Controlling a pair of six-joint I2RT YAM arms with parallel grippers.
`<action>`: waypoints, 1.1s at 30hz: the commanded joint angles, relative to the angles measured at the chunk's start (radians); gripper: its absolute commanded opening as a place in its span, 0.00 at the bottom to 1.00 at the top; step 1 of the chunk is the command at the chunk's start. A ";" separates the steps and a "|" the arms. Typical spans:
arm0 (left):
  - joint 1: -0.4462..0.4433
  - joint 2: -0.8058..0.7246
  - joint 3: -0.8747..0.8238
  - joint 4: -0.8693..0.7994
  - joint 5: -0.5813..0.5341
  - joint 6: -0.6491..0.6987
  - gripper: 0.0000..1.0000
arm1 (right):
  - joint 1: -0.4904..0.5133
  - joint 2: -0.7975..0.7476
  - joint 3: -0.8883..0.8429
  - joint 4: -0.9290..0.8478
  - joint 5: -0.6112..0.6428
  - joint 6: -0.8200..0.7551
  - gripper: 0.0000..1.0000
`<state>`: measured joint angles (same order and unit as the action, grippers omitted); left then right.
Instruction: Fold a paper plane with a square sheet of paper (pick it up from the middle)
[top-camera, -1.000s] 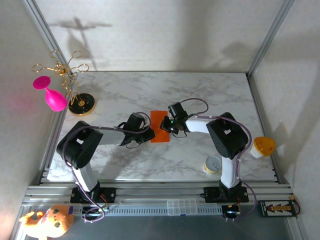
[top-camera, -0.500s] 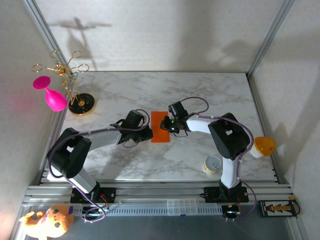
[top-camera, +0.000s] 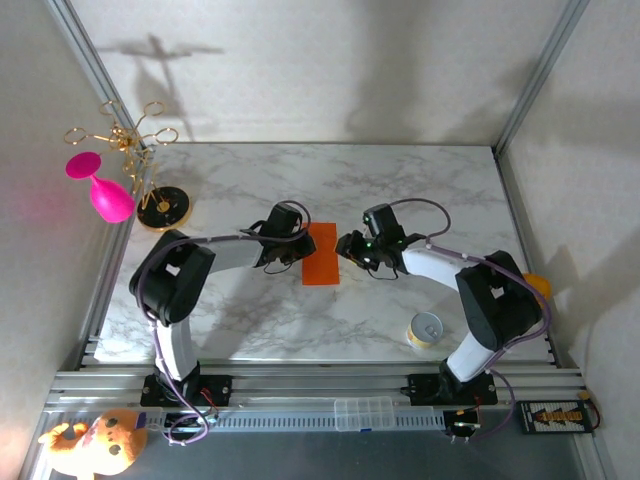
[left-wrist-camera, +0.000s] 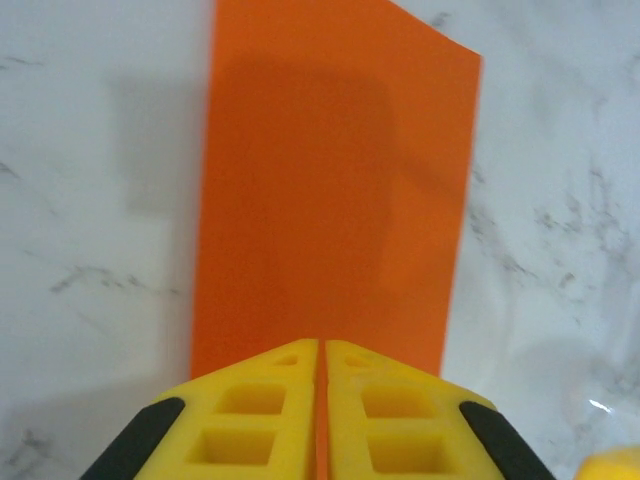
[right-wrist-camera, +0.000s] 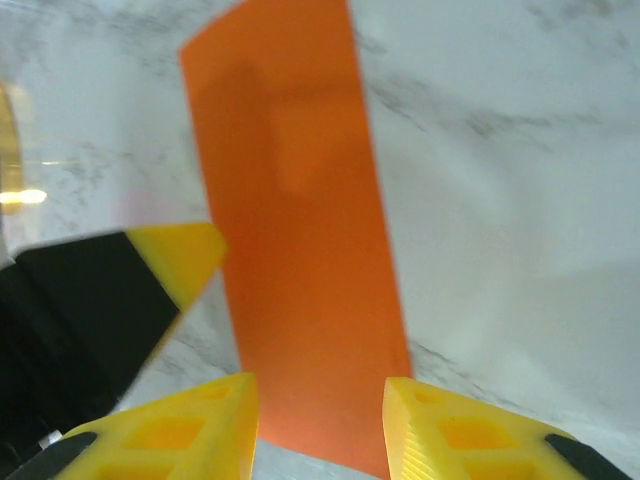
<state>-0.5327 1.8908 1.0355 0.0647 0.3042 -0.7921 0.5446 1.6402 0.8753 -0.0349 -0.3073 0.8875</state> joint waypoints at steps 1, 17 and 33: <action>0.007 0.028 0.024 -0.002 -0.074 -0.049 0.10 | -0.002 -0.028 -0.027 -0.044 -0.010 0.047 0.39; -0.003 0.040 -0.092 0.049 -0.091 -0.197 0.09 | 0.035 -0.001 -0.081 0.010 -0.093 0.166 0.39; -0.003 0.044 -0.089 0.053 -0.066 -0.191 0.08 | 0.041 0.066 -0.058 0.090 -0.111 0.186 0.32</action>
<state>-0.5331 1.9141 0.9722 0.1829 0.2424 -0.9737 0.5808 1.6821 0.7982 0.0338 -0.4160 1.0637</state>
